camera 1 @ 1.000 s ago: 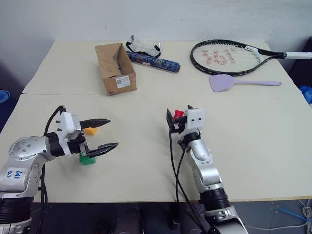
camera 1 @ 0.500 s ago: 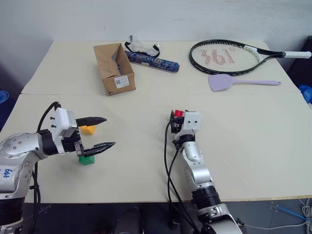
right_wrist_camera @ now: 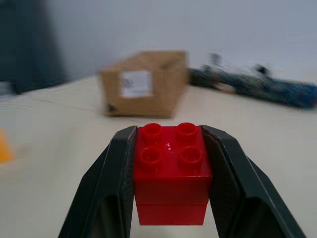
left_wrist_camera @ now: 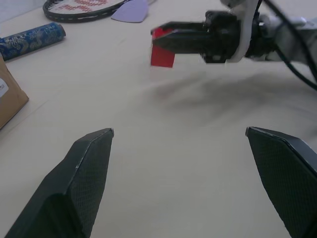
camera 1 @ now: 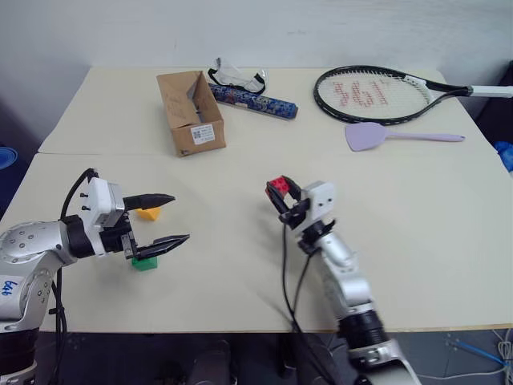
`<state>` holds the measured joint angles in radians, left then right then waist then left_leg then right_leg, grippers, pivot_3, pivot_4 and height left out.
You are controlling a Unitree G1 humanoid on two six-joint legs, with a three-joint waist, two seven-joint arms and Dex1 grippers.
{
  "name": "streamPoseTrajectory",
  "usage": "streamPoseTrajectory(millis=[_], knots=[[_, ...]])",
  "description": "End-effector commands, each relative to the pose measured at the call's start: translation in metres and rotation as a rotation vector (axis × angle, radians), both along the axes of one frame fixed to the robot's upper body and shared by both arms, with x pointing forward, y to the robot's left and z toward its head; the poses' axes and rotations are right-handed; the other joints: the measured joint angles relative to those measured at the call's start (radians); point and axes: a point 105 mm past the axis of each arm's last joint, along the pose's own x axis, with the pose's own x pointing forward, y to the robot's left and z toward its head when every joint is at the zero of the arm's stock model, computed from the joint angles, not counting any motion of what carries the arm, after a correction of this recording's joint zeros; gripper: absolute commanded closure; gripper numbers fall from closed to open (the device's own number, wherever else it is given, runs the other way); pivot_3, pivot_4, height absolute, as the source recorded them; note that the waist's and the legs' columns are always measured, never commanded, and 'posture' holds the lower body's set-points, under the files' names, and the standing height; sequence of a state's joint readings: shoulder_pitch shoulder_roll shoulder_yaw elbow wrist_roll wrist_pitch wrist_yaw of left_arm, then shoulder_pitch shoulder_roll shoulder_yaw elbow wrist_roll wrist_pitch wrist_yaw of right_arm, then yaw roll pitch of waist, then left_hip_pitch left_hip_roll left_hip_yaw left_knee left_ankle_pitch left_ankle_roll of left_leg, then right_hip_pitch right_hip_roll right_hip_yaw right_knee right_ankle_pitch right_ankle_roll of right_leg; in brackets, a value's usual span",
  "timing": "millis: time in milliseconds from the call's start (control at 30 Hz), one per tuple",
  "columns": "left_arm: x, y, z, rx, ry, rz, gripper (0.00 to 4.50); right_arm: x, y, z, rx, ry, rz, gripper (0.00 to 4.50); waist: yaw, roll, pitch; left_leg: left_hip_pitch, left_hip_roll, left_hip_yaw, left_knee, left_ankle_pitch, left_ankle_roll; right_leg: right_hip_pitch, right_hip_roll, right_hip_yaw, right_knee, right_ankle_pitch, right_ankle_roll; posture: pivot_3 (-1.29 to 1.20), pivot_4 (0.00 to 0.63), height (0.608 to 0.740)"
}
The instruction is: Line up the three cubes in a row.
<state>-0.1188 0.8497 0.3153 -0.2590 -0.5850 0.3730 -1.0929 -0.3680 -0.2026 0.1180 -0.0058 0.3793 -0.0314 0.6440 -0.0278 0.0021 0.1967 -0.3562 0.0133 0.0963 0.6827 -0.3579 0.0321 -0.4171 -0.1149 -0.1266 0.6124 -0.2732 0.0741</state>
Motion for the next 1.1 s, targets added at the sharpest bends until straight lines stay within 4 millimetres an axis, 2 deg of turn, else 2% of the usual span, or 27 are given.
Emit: streamPoseTrajectory(millis=[33, 167, 233, 367, 600, 667, 700, 733, 800, 867, 967, 1100], knots=[[-0.013, 0.004, -0.007, 0.054, 0.017, -0.108, 0.0, -0.049, -0.003, 0.011, -0.179, -0.067, 0.446, 3.01, 0.0, 0.0, 0.0, 0.0, 0.0, 0.0, 0.0, 0.0, 0.0, 0.0, 0.0, 0.0, -0.001, 0.0, 0.0, 0.0, 0.15, 0.74], [-0.019, 0.003, -0.019, 0.094, 0.025, -0.191, 0.0, -0.057, -0.023, -0.017, -0.388, -0.005, 0.576, 3.01, -0.001, 0.0, 0.0, 0.001, 0.001, 0.0, 0.0, -0.001, 0.0, 0.001, 0.0, -0.002, -0.001, 0.0, 0.0, 0.0, 0.15, 0.74], [-0.022, -0.001, -0.025, 0.097, 0.031, -0.222, 0.0, -0.053, -0.03, -0.033, -0.442, 0.027, 0.602, 3.01, -0.001, 0.0, 0.0, 0.002, 0.001, 0.0, 0.0, -0.001, 0.0, 0.001, 0.0, -0.002, 0.0, 0.0, 0.0, 0.0, 0.15, 0.74], [-0.024, -0.006, -0.031, 0.096, 0.039, -0.243, 0.0, -0.039, -0.033, -0.052, -0.503, 0.012, 0.622, 3.01, -0.001, 0.0, 0.0, 0.002, 0.001, 0.001, 0.0, -0.001, 0.0, 0.001, 0.0, -0.002, 0.0, 0.0, 0.0, 0.0, 0.15, 0.74], [-0.021, -0.009, -0.029, 0.085, 0.035, -0.236, 0.0, -0.026, -0.03, -0.067, -0.537, 0.03, 0.651, 3.01, 0.0, 0.0, 0.0, 0.002, 0.001, 0.001, 0.001, -0.001, -0.001, 0.002, 0.0, -0.002, 0.0, 0.0, 0.0, 0.0, 0.15, 0.74], [-0.022, -0.006, -0.03, 0.09, 0.05, -0.228, 0.0, -0.024, -0.03, -0.073, -0.555, 0.101, 0.67, 3.01, 0.0, 0.0, 0.0, 0.002, 0.001, 0.0, 0.001, -0.001, -0.001, 0.002, 0.0, -0.002, 0.0, 0.0, 0.0, 0.0, 0.15, 0.74], [-0.022, -0.004, -0.031, 0.091, 0.057, -0.22, 0.0, -0.023, -0.029, -0.072, -0.558, 0.084, 0.666, 3.01, 0.0, 0.0, 0.0, 0.002, 0.001, 0.0, 0.001, -0.001, -0.001, 0.002, 0.0, -0.002, 0.0, 0.0, 0.0, 0.0, 0.15, 0.74], [-0.022, -0.002, -0.031, 0.091, 0.06, -0.215, 0.0, -0.022, -0.028, -0.071, -0.558, 0.068, 0.662, 2.3, 0.0, 0.0, 0.0, 0.002, 0.001, 0.0, 0.001, -0.001, -0.001, 0.002, 0.0, -0.002, 0.0, 0.0, 0.0, 0.0, 0.15, 0.74], [-0.021, 0.0, -0.03, 0.08, 0.061, -0.192, 0.0, -0.02, -0.028, -0.068, -0.564, 0.05, 0.657, 1.79, -0.001, 0.0, 0.0, 0.002, 0.001, 0.0, 0.001, 0.0, -0.001, 0.002, 0.0, -0.002, 0.0, 0.0, 0.0, 0.0, 0.15, 0.74], [-0.022, 0.002, -0.031, 0.066, 0.067, -0.167, 0.0, -0.021, -0.029, -0.063, -0.571, 0.029, 0.662, 1.1, -0.001, 0.0, 0.0, 0.002, 0.001, 0.0, 0.001, -0.001, -0.001, 0.002, 0.0, -0.002, 0.0, 0.0, 0.0, 0.0, 0.15, 0.74], [-0.026, 0.007, -0.03, 0.028, 0.061, -0.088, 0.0, -0.022, -0.035, -0.046, -0.551, -0.037, 0.634, 0.13, -0.003, 0.0, 0.0, 0.002, 0.001, 0.0, 0.001, -0.001, -0.001, 0.002, -0.001, -0.002, 0.0, 0.0, 0.0, 0.0, 0.15, 0.74], [-0.026, 0.035, -0.024, -0.017, 0.025, 0.114, 0.0, -0.027, -0.058, -0.022, -0.515, -0.119, 0.509, 0.06, 0.001, 0.001, 0.0, 0.001, 0.001, -0.001, 0.001, -0.001, -0.001, 0.002, -0.001, -0.002, 0.0, 0.0, 0.0, 0.0, 0.15, 0.74]])
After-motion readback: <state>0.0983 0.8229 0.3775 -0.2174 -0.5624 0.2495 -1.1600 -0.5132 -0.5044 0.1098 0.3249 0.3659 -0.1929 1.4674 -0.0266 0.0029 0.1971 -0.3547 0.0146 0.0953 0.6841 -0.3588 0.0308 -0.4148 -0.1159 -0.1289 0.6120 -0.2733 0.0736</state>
